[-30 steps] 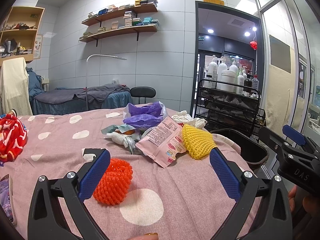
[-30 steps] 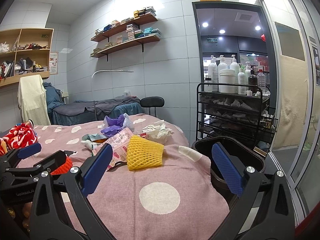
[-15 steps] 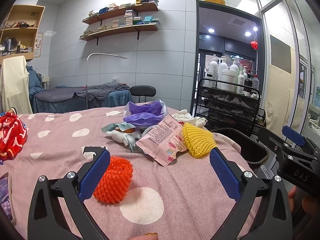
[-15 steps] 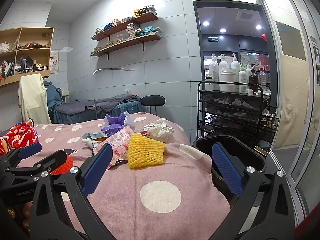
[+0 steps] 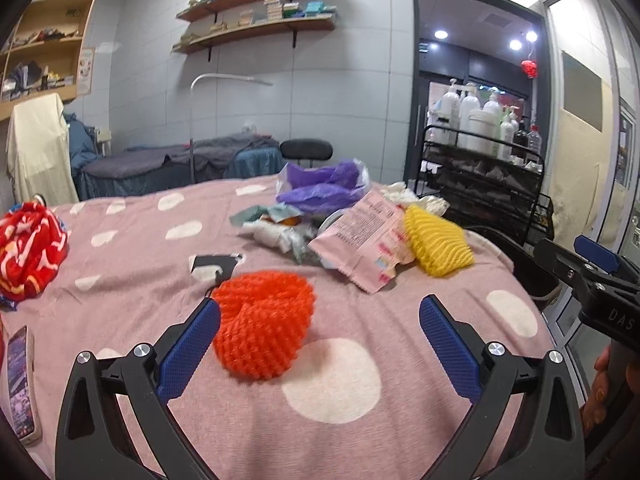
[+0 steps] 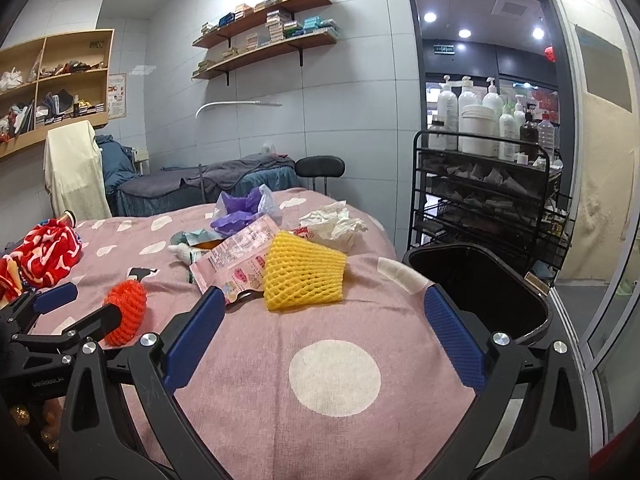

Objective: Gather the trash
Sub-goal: 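Grasp the orange foam net with the left tool while the right tool grasps the yellow foam net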

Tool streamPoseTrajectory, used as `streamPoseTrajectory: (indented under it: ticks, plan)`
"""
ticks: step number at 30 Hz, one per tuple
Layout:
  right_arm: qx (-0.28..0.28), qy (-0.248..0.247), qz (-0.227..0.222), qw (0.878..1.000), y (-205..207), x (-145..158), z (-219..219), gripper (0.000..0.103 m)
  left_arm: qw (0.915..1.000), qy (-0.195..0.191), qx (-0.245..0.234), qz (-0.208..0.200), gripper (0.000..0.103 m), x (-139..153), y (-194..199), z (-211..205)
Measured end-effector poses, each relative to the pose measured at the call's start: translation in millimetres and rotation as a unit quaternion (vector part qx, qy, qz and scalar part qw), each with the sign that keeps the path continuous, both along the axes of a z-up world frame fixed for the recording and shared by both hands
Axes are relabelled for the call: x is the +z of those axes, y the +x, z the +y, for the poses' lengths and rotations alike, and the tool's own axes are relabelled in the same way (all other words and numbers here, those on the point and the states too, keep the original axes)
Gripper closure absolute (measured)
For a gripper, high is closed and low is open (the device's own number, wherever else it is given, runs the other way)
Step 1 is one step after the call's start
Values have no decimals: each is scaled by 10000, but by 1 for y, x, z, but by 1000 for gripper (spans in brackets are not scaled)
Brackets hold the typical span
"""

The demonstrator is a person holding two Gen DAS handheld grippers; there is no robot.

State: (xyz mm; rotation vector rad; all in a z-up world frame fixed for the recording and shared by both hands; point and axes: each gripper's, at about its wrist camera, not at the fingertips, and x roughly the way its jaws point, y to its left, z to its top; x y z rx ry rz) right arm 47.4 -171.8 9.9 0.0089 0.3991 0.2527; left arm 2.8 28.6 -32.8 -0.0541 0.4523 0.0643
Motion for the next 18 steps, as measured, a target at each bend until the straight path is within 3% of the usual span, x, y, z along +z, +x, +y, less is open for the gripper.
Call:
streamPoseTrajectory:
  ticks: [9, 13, 18]
  plan:
    - [353, -233, 712, 9966, 43, -10, 14, 5, 9986, 46, -70, 523, 5, -6, 16, 22]
    - [528, -410, 1063, 9921, 71, -12, 19, 5, 9964, -212, -276, 773, 5, -9, 29, 32]
    - [756, -708, 1507, 9831, 105, -23, 35, 5, 9921, -477, -334, 1110, 20, -18, 41, 40]
